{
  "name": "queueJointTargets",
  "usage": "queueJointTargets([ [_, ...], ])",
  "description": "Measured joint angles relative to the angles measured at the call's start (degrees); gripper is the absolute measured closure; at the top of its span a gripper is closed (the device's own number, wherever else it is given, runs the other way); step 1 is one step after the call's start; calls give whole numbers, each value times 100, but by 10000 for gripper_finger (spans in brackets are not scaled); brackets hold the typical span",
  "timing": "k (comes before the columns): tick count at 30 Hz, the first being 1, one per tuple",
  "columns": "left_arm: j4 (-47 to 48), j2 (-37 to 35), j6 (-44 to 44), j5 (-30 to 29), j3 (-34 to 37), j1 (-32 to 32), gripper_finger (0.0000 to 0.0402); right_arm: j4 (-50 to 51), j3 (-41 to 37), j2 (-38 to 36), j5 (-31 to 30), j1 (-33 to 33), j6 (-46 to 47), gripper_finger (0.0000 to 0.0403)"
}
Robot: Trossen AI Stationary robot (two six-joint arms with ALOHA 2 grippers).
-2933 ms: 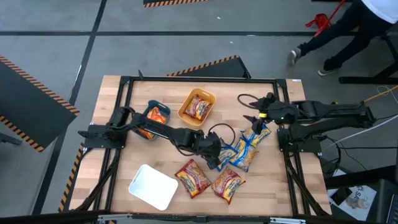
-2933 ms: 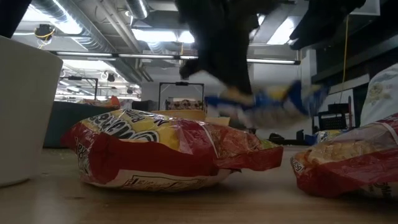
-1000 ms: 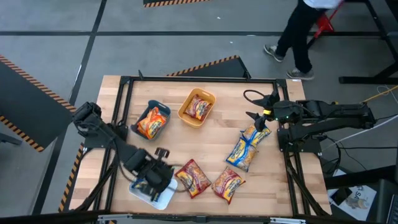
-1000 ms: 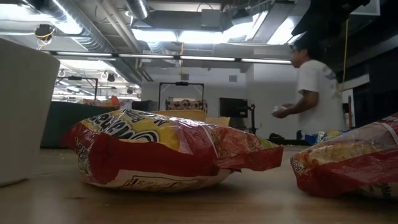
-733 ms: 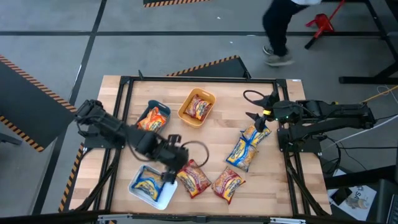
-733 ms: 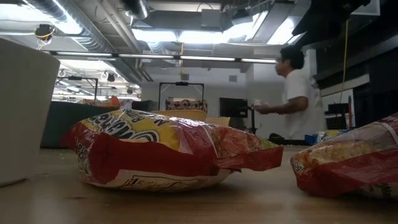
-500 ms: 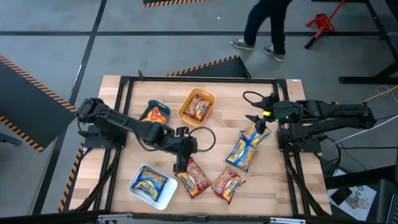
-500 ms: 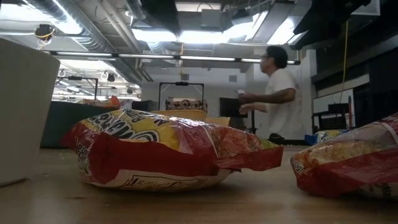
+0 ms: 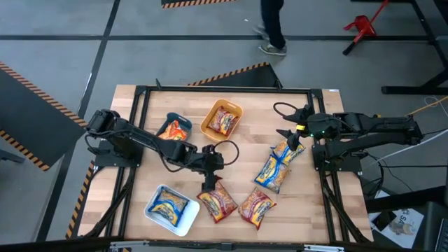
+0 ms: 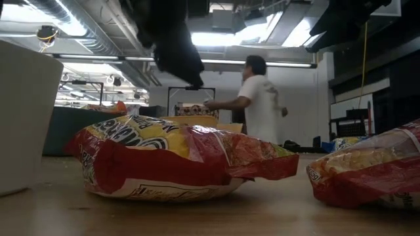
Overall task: Sort Maruchan noodles
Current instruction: Put the left red noodle pack into the yellow bin
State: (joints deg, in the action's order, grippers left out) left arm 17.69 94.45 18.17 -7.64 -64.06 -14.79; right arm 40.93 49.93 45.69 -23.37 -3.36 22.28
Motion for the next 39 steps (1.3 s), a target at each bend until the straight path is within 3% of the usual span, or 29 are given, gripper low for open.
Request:
queueJointTargets([
  [10, -1180, 2, 79, 848, 981, 250, 175, 118, 0, 0, -11, 0, 23, 109],
  [15, -1401, 2, 94, 898, 1261, 248, 175, 136, 0, 0, -13, 0, 33, 109],
  [27, -2172, 742, 442, 1507, 1338, 226, 175, 177, 0, 0, -14, 0, 42, 109],
  [32, -2196, 836, 428, 2240, 1341, 230, 177, 179, 0, -2, -18, 0, 39, 109],
  [36, -2075, 835, 550, 2203, 1342, 222, 203, 179, 0, 0, -114, 0, 39, 109],
  [39, -2076, 835, 558, 2157, 1342, 243, 245, 185, 0, 0, -225, 0, 37, 109],
])
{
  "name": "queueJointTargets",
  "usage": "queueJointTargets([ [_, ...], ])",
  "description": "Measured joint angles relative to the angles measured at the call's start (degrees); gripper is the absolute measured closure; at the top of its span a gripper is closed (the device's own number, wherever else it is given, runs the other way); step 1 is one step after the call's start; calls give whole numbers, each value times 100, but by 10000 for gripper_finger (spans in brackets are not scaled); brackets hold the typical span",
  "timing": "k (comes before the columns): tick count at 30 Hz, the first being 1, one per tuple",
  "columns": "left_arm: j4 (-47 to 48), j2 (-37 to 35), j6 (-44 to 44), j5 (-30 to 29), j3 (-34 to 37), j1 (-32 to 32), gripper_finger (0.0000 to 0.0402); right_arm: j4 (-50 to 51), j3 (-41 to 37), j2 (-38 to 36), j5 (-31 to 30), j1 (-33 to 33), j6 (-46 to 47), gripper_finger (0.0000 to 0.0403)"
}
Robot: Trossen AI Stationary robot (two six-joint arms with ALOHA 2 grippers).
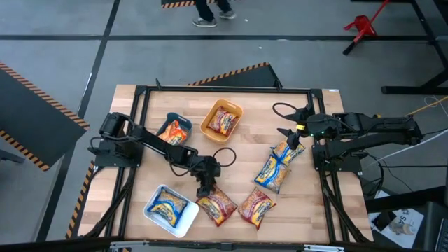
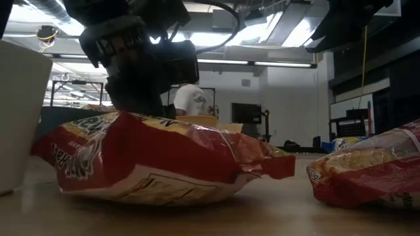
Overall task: Sort Maruchan noodles
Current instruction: Put the left red noodle pack into the yellow bin
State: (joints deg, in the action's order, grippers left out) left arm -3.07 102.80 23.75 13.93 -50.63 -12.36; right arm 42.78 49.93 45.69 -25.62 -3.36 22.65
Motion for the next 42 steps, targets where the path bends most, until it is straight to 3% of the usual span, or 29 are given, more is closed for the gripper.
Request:
queueJointTargets([
  [6, 0, 0, -26, 129, 0, 80, 371, 34, 0, 0, -84, 0, -2, 109],
  [8, 0, 0, 18, 156, 0, 94, 393, 33, 0, 0, -84, 0, -2, 109],
  [19, -102, -315, 998, -342, -11, 284, 401, 26, 0, -4, -91, 0, -2, 109],
  [26, -176, -820, 1289, -484, -13, 584, 401, 11, 0, -2, -78, 0, 110, 109],
  [34, -416, -1515, 1515, -1141, -15, 851, 401, 11, 0, -2, -78, 0, 112, 109],
  [42, -922, -1657, 1639, -1396, -17, 1206, 401, 14, 0, -2, -88, 0, 111, 109],
])
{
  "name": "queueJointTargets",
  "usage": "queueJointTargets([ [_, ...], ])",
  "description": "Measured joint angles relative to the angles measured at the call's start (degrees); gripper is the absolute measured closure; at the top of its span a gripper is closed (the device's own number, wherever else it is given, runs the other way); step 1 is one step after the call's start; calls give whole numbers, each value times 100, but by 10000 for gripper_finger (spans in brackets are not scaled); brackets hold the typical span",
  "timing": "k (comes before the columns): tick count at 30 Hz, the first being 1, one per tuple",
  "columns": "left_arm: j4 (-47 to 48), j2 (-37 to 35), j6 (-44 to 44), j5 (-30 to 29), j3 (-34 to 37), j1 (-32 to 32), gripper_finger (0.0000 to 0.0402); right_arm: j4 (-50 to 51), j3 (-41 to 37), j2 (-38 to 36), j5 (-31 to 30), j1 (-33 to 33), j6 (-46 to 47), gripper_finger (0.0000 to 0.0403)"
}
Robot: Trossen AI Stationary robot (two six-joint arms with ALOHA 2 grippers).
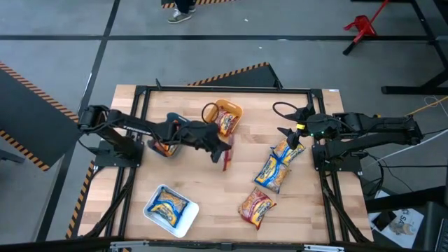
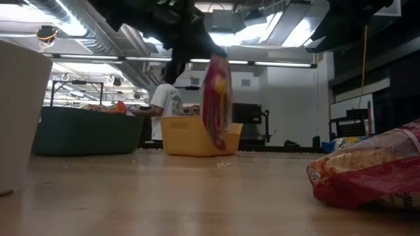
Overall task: Sort Maruchan noodles
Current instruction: Put the left red noodle pack into the yellow bin
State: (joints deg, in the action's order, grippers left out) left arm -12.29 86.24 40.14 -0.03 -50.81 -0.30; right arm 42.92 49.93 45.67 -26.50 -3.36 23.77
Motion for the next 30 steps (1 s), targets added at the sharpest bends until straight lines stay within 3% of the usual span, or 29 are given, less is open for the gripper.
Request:
queueJointTargets([
  [10, -923, -4, -23, -137, 0, 614, 401, 4, 0, 2, -6, 0, -17, 109],
  [18, -938, -4, -312, -159, 0, 1285, 401, 4, 0, 2, -7, 0, -20, 109],
  [26, 17, -4, -620, -823, 2, 1536, 401, 6, 0, 2, -9, 0, -24, 109],
  [30, -283, -4, -623, -719, 5, 1648, 401, 8, 0, 2, -105, 0, -135, 109],
])
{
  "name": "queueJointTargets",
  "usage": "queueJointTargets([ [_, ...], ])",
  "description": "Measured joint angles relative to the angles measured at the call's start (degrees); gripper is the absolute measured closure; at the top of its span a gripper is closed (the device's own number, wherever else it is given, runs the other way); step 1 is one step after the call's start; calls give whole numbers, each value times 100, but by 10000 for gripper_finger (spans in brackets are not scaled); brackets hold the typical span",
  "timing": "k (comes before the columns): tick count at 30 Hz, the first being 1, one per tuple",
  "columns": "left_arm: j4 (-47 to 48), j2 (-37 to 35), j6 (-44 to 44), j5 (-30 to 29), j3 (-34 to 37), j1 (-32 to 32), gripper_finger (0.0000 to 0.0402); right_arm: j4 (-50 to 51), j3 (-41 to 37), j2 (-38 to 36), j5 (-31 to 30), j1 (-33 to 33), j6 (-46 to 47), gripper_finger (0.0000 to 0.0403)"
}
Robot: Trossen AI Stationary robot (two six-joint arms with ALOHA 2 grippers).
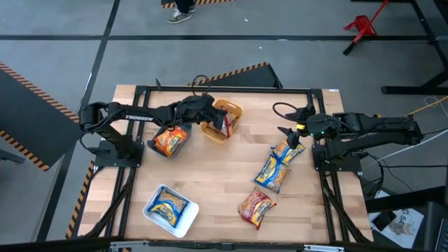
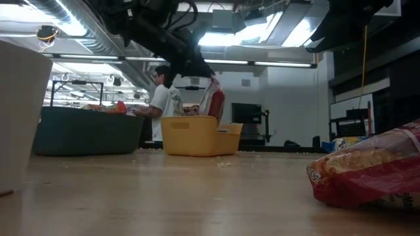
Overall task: Sort Maruchan noodles
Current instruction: Put the left red noodle pack into the yellow bin
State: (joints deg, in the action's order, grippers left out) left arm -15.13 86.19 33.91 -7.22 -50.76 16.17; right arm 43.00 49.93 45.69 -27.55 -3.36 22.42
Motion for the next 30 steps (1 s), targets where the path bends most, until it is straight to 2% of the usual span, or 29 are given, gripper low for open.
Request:
queueJointTargets([
  [4, -796, 0, 21, -2, 2, 115, 401, 0, 0, 0, -39, 0, -18, 109],
  [7, -996, 0, 6, -90, 2, 161, 401, 0, 0, 0, -36, 0, -18, 109],
  [12, -638, 29, -104, -303, 2, 131, 402, 0, 0, 0, -35, 0, -21, 109],
  [15, -479, 283, -68, -403, 4, 26, 401, 6, 0, 0, -35, 0, -38, 109],
  [21, -393, 686, 557, -380, 0, -108, 401, 18, 0, 0, -33, 0, -38, 109],
  [26, 260, 587, 673, -305, 2, -184, 400, 57, 0, 0, 89, 0, -40, 109],
  [30, 830, 450, 968, -254, 6, -198, 383, 57, 0, 0, 166, 0, -40, 109],
])
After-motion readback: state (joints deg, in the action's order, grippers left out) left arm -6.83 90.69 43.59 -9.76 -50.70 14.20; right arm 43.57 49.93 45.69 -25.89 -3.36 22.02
